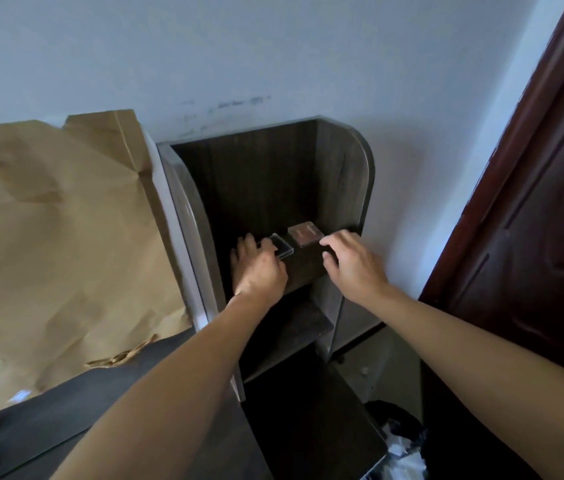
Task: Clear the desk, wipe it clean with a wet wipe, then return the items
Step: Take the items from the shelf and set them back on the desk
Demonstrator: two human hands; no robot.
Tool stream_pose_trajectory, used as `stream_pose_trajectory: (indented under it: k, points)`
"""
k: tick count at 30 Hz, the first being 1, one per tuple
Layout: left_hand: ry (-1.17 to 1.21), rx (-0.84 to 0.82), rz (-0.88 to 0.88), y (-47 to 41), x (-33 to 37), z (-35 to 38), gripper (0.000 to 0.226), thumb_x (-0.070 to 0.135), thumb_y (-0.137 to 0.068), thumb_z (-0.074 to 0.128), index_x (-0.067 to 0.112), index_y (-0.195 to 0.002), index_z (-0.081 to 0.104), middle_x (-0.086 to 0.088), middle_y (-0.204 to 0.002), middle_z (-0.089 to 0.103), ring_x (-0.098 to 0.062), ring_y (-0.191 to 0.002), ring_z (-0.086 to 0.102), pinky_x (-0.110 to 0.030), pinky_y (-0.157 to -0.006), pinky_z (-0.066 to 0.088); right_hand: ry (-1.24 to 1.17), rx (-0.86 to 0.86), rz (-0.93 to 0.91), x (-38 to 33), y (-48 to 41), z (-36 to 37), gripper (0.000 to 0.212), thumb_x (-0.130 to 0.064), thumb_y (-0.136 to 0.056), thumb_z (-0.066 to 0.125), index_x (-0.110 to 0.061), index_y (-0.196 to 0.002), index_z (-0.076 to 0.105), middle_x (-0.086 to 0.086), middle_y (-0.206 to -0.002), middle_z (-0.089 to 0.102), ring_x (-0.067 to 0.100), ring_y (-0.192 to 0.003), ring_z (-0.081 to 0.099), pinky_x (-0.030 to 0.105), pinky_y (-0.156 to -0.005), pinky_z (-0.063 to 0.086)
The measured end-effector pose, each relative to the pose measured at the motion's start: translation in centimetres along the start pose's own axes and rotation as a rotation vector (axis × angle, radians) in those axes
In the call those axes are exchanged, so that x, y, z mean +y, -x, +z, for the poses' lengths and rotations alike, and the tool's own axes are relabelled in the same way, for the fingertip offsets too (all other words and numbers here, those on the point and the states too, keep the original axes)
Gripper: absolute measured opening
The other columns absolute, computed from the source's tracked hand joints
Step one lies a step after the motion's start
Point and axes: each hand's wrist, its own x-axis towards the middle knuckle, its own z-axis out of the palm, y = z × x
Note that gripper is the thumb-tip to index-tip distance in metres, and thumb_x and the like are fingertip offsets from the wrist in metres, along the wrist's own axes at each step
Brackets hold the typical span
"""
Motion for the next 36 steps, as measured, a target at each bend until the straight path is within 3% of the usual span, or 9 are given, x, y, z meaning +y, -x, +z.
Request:
stream_pose_trajectory:
  k: [6,10,15,21,30,36]
  points:
    - [-0.109,-0.086,-0.001,-0.7,-0.1,1.9,0.043,0.040,-0.096,0.038,0.016,-0.132,0.042,-0.021,-0.139,0.038,-0.037,-0.133,0.030,-0.048,-0.116,0.015,0.070,-0.126,-0.005,1.1,-5.2,2.6,0.033,-0.019,-0.094,0.048,-0.013,-0.126,0.053,0.006,-0.131,0.050,0.024,-0.123,0.043,0.040,-0.087,0.049]
    - [-0.071,-0.049,0.004,-0.8,-0.9,1.4,0.038,0.040,-0.092,0.047,0.020,-0.125,0.048,-0.014,-0.124,0.045,-0.033,-0.114,0.042,-0.042,-0.108,0.029,0.133,-0.318,0.011,1.2,-8.1,3.9,0.040,-0.018,-0.094,0.047,-0.014,-0.134,0.047,0.008,-0.146,0.038,0.027,-0.133,0.035,0.046,-0.099,0.044]
    - [-0.049,0.000,-0.061,1.0,-1.3,1.2,0.042,0.043,-0.090,0.052,0.018,-0.123,0.049,-0.014,-0.122,0.045,-0.032,-0.111,0.043,-0.039,-0.097,0.035,0.220,-0.542,0.007,0.6,-10.1,4.6,0.039,-0.023,-0.095,0.046,-0.019,-0.133,0.048,0.010,-0.130,0.051,0.032,-0.116,0.045,0.044,-0.091,0.046]
    - [-0.070,0.129,-0.193,4.0,0.6,1.1,0.045,0.041,-0.088,0.058,0.012,-0.121,0.047,-0.016,-0.114,0.050,-0.035,-0.103,0.048,-0.043,-0.088,0.043,0.202,-0.594,-0.100,1.5,-9.7,3.4,0.048,-0.043,-0.092,0.052,-0.017,-0.131,0.047,0.010,-0.128,0.053,0.034,-0.120,0.040,0.045,-0.090,0.043]
    - [-0.001,0.321,-0.346,8.4,4.1,0.8,0.047,0.033,-0.080,0.070,0.002,-0.110,0.051,-0.019,-0.103,0.049,-0.038,-0.087,0.052,-0.046,-0.078,0.045,0.002,-0.471,-0.154,2.5,-6.9,2.7,0.047,-0.043,-0.081,0.067,-0.021,-0.122,0.057,0.010,-0.121,0.055,0.033,-0.108,0.051,0.038,-0.082,0.045]
    - [-0.003,0.352,-0.320,12.1,3.6,0.2,0.055,0.032,-0.078,0.072,0.002,-0.117,0.049,-0.019,-0.105,0.051,-0.034,-0.089,0.054,-0.044,-0.077,0.048,-0.093,-0.385,-0.093,2.1,-4.0,3.0,0.074,-0.058,-0.065,0.066,-0.021,-0.127,0.050,0.006,-0.115,0.060,0.029,-0.105,0.048,0.037,-0.078,0.044]
